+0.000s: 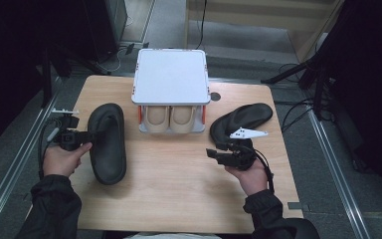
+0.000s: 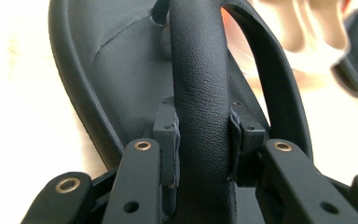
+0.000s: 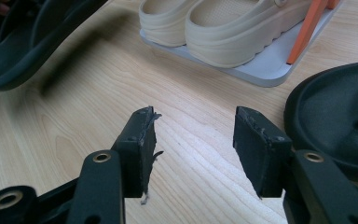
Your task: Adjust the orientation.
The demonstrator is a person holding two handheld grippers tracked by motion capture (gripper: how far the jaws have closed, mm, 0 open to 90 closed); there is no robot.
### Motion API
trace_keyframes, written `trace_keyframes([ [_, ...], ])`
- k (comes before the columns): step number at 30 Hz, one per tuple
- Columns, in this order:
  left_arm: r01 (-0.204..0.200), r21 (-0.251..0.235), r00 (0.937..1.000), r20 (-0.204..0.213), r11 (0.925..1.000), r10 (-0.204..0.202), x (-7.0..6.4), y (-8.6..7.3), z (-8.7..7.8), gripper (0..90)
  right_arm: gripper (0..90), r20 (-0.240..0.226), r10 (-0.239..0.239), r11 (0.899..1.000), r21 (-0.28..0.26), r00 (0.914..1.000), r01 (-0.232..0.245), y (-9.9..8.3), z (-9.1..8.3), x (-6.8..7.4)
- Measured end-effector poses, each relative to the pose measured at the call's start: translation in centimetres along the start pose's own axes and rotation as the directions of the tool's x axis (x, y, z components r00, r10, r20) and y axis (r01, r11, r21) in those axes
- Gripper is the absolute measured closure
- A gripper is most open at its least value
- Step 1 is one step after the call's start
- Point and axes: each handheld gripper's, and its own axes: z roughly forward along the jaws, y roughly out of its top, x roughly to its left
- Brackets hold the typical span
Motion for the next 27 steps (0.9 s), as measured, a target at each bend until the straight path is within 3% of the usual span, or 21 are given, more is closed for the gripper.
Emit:
trace_keyframes([
  [10,-0.056,0.025,0.9972,0.052,0.9981,0.054,-3.6,-2.5,0.3,69.5,49.1,0.004,0.016,1.0,-0.003,0.9999,-0.016,0.4,0.3,-0.4],
  [20,-0.113,0.044,0.9884,0.107,0.9926,0.107,-6.5,-4.7,0.8,69.4,49.0,-0.004,0.007,1.0,0.003,1.0,-0.007,0.9,0.8,-0.4],
  [27,-0.108,0.051,0.9813,0.166,0.9929,0.098,-8.0,-6.0,1.5,69.3,48.9,-0.005,0.007,1.0,0.001,1.0,-0.007,1.0,0.9,-0.5],
])
